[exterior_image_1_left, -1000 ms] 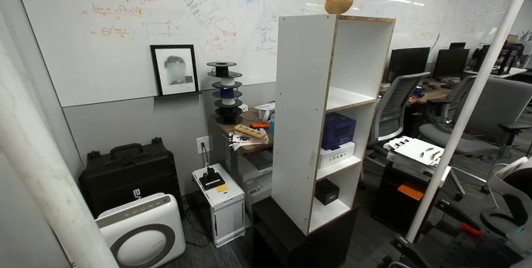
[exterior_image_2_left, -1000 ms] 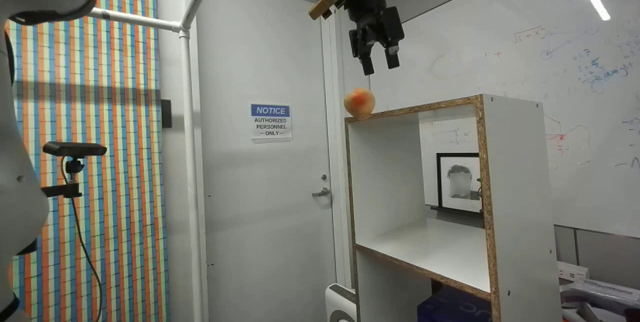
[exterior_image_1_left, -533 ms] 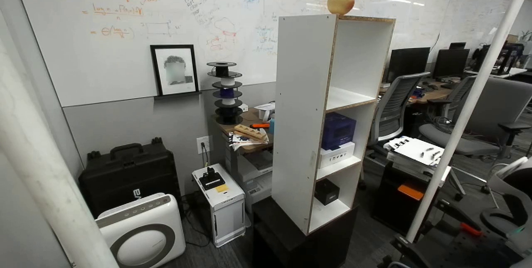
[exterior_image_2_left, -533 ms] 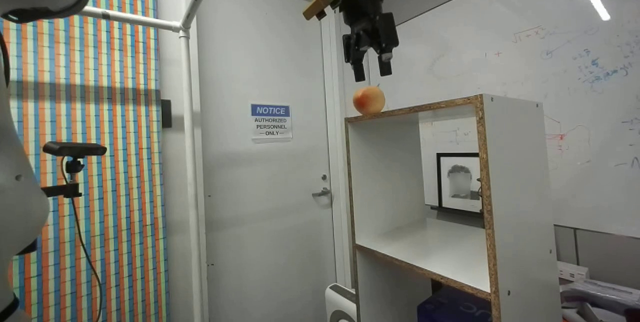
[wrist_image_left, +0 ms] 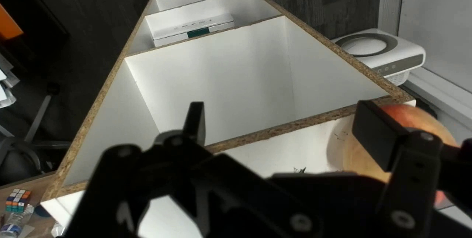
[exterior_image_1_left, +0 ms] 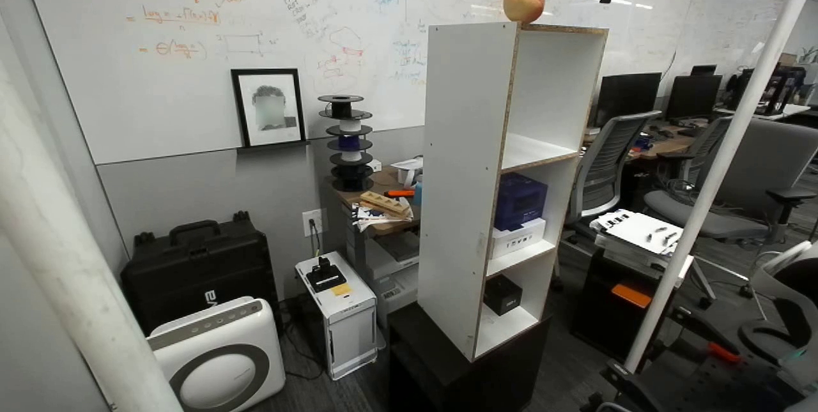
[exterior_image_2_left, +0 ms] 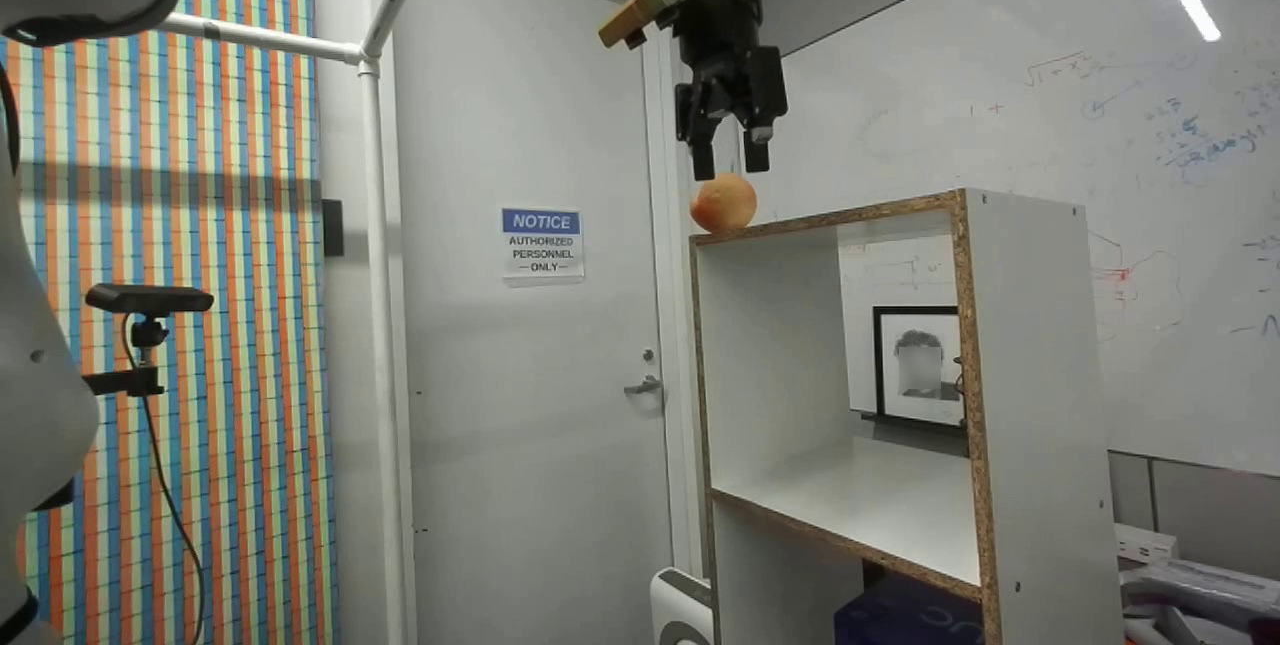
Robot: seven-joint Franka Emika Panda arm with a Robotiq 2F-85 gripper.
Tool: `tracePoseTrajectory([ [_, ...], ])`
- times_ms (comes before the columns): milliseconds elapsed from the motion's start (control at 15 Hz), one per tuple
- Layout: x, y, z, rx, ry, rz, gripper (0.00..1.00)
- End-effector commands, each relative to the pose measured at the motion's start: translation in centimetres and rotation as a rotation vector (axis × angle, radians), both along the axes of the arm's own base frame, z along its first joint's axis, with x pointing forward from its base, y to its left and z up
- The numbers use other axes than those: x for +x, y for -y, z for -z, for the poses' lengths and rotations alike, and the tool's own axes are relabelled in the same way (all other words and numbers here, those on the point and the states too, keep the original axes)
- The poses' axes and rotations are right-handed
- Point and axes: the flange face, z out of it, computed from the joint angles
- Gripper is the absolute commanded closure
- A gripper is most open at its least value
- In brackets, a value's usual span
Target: Put the peach plushie on the top of the shelf
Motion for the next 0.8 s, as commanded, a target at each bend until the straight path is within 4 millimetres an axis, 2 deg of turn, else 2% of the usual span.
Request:
tracePoseTrajectory([
  [0, -1.2, 0.0, -0.3, 0.021, -0.009, -0.03, 0.0],
  [467, -2.2, -0.1, 1.0, 0.0, -0.089, -0.053, 0.0],
  [533, -0.8, 0.0, 1.4, 0.012, -0.086, -0.043, 0.0],
  [733, -0.6, 0.1, 1.9, 0.013, -0.096, -0.042, 0.0],
])
